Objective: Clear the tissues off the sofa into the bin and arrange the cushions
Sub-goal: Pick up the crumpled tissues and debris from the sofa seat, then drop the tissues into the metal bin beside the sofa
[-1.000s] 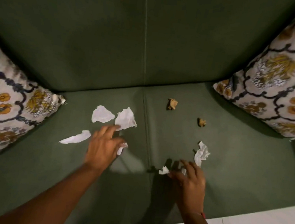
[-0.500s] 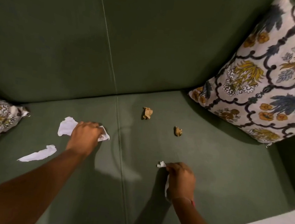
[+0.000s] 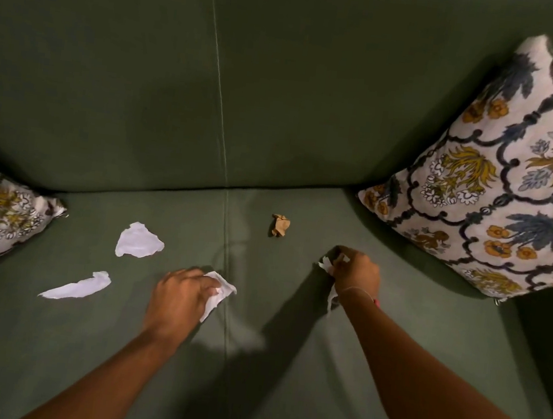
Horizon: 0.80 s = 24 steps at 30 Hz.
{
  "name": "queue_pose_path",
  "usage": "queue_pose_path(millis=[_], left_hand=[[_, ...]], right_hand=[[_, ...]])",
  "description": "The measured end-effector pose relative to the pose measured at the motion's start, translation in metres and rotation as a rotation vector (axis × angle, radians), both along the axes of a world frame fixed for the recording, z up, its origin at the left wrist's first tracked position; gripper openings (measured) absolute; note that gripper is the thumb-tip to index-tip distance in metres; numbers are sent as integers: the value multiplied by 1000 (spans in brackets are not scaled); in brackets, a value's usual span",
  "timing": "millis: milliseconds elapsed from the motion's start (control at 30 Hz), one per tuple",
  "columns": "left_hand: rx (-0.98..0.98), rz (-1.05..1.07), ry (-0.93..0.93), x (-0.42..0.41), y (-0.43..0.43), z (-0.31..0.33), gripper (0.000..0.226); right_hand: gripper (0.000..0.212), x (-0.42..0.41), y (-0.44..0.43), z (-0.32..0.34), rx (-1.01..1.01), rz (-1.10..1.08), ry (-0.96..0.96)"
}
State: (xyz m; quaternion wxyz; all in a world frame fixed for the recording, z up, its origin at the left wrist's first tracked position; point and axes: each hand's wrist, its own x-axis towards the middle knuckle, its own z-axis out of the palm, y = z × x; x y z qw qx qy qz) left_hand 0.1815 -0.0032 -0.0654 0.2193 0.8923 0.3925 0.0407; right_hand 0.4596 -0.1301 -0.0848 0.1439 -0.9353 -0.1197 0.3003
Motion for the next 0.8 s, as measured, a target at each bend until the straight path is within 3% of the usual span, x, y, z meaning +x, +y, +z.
queue_pose_path(millis=[167,333,567,800], left_hand=[[-105,155,36,-31,2,-9,14],[-172,359,-46,-95,-6,3,14],[-259,660,22,-270,-31,12,12],[-338,1025,112,-482,-86,3,13]], right_hand=[[26,-11,-5,-11,109,-81,-31],[15,-98,10,8,325,-192,56],[19,-310,45,20,374,-144,314],[14,-544,60,-4,230,231,383]])
